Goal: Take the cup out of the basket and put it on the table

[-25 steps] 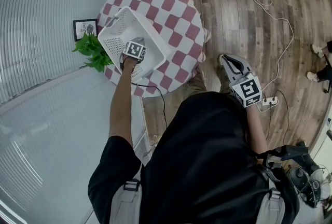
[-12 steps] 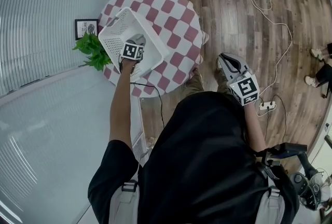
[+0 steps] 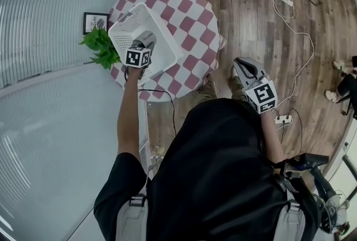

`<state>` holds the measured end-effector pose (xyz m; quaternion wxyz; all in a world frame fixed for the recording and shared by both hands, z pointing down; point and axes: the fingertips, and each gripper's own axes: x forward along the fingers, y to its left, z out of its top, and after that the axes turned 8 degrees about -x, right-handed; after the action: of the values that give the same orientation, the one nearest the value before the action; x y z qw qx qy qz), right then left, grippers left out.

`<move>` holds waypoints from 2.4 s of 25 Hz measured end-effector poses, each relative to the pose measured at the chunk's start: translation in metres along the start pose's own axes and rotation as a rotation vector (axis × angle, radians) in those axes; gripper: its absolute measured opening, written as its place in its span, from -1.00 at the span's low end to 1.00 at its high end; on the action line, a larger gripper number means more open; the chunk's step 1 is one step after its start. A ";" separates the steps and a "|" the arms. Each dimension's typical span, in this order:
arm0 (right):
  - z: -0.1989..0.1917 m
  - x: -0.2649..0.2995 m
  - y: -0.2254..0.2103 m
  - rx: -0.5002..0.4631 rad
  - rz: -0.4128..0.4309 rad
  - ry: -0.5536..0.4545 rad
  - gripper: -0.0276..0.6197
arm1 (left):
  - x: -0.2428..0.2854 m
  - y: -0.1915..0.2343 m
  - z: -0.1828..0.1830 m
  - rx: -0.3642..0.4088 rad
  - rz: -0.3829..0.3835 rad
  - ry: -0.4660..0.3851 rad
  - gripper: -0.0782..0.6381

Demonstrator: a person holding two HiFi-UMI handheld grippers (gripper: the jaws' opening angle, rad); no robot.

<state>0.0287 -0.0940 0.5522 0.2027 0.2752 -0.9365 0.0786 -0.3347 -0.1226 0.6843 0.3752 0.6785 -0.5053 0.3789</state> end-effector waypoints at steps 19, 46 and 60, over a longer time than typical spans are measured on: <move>0.023 0.030 0.032 -0.082 0.126 -0.032 -0.84 | -0.100 -0.044 0.048 0.111 0.034 -0.279 -0.66; 0.030 0.042 0.038 -0.127 0.161 -0.029 -0.84 | -0.188 -0.149 0.105 0.237 -0.023 -0.600 -0.66; 0.032 0.043 0.037 -0.128 0.165 -0.030 -0.84 | -0.205 -0.191 0.108 0.235 -0.053 -0.769 -0.66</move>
<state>-0.0358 -0.0923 0.5400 0.1989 0.1848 -0.9620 0.0308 -0.1764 -0.0971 0.4308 0.0882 0.8218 -0.5445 0.1428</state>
